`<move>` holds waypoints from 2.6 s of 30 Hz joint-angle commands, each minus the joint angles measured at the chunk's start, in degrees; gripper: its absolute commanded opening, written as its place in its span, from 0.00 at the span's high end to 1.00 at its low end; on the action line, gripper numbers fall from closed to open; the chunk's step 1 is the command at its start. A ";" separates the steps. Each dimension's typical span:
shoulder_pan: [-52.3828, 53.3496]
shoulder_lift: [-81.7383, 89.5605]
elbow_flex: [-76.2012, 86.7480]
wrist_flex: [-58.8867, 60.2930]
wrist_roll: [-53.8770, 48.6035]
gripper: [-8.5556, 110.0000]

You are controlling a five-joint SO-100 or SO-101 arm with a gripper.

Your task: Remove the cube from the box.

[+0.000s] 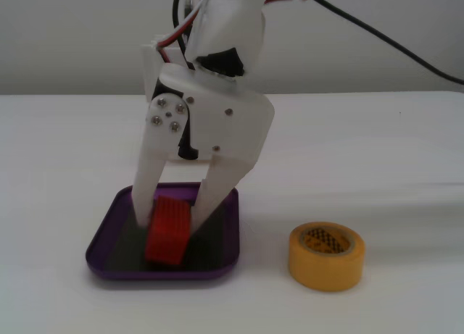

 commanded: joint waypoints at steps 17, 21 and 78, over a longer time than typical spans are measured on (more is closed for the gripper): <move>-4.57 24.96 -15.64 27.95 -0.26 0.93; -5.10 31.55 -14.15 30.59 0.18 0.93; 11.51 68.91 61.61 -3.34 -5.63 0.80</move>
